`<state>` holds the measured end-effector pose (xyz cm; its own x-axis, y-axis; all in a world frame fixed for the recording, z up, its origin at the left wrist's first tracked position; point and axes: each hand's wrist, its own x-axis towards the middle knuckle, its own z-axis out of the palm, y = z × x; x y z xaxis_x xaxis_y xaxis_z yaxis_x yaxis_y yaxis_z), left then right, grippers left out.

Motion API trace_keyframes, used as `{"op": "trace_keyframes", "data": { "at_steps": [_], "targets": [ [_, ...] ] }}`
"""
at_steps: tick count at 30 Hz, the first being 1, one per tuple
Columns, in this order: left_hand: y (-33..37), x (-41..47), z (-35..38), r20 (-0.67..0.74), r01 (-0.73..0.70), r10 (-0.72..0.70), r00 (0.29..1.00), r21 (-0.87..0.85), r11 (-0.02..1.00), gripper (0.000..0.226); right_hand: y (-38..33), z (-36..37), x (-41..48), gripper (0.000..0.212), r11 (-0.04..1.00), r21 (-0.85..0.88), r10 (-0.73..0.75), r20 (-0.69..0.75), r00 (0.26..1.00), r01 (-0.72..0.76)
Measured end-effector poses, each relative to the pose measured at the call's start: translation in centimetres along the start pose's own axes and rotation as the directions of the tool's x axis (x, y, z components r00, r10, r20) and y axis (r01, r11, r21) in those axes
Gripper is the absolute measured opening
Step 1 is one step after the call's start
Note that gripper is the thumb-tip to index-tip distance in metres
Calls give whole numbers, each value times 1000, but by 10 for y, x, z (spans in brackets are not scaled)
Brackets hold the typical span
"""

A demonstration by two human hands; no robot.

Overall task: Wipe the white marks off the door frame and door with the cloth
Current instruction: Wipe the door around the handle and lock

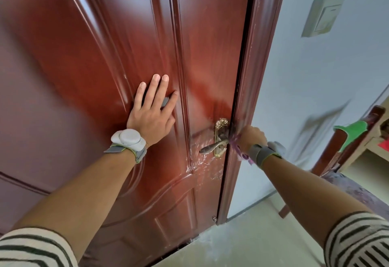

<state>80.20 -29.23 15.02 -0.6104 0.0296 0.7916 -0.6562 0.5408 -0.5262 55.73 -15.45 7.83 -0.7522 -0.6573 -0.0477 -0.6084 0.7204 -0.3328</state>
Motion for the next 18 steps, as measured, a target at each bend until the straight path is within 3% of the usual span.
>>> {"op": "trace_keyframes", "data": {
  "at_steps": [3, 6, 10, 13, 14, 18],
  "targets": [
    [2, 0, 1, -11, 15, -15, 1000, 13, 1000, 48, 12, -1, 5, 21, 965, 252, -31, -171, 985, 74],
    [3, 1, 2, -20, 10, -10, 1000, 11, 1000, 48, -8, -9, 10, 22, 860, 471, -45, -315, 948, 197],
    [3, 0, 3, -35, 11, -10, 999, 21, 1000, 48, -27, -5, 4, 26, 800, 460, -239, -346, 907, 386],
    [4, 0, 4, -38, 14, -13, 999, 23, 1000, 49, -7, -18, 10, 37, 784, 394, -430, -214, 877, 480],
    [3, -1, 4, -40, 13, -12, 999, 24, 1000, 49, -4, -23, 11, 36, 794, 412, -402, -197, 894, 448],
    [3, -1, 4, -42, 12, -11, 999, 33, 999, 49, -15, -25, 6, 28, 852, 430, -143, -358, 923, 299]
  ]
}}
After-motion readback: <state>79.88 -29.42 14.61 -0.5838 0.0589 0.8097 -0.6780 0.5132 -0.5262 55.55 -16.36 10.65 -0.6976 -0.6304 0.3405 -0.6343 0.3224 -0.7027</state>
